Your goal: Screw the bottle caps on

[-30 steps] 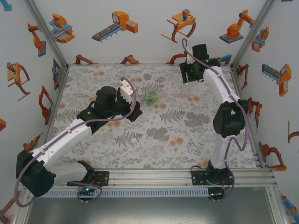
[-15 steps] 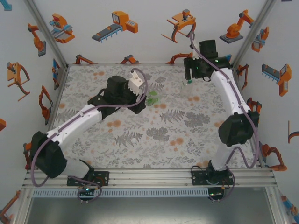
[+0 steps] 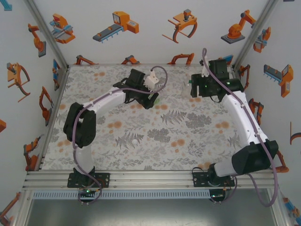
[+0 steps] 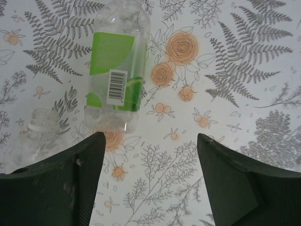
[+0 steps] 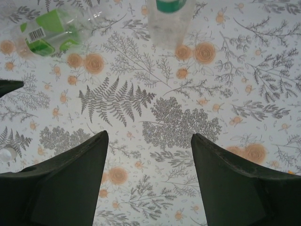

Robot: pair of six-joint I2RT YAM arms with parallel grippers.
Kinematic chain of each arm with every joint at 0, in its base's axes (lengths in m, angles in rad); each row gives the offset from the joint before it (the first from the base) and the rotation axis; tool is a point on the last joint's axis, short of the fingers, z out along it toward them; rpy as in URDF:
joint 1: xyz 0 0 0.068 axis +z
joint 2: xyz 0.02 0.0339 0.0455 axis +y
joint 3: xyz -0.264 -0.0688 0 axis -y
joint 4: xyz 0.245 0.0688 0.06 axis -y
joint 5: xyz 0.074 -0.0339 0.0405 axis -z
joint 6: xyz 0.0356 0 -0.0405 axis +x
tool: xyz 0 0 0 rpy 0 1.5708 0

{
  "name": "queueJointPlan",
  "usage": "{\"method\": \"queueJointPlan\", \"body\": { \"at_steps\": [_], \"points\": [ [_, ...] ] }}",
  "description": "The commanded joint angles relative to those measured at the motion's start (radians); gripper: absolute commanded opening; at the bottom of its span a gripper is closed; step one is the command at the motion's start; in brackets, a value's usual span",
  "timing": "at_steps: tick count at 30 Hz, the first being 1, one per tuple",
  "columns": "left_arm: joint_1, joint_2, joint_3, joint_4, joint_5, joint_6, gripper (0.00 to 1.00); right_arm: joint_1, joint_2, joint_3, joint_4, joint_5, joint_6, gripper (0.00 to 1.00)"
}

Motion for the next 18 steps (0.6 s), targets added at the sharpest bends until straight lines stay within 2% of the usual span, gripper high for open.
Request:
{"method": "queueJointPlan", "body": {
  "at_steps": [1,9,18],
  "points": [
    [0.006,0.063,0.083,-0.056,0.003,0.045,0.75,-0.001,-0.057,-0.033,-0.001,-0.009,0.024,0.65],
    [0.01,0.218,0.206,-0.043,-0.009,0.03,0.79,-0.001,-0.1,-0.069,-0.012,-0.025,0.028,0.65],
    [0.011,0.277,0.261,-0.024,-0.034,0.044,0.78,-0.001,-0.126,-0.093,-0.034,-0.035,0.018,0.65]
  ]
}}
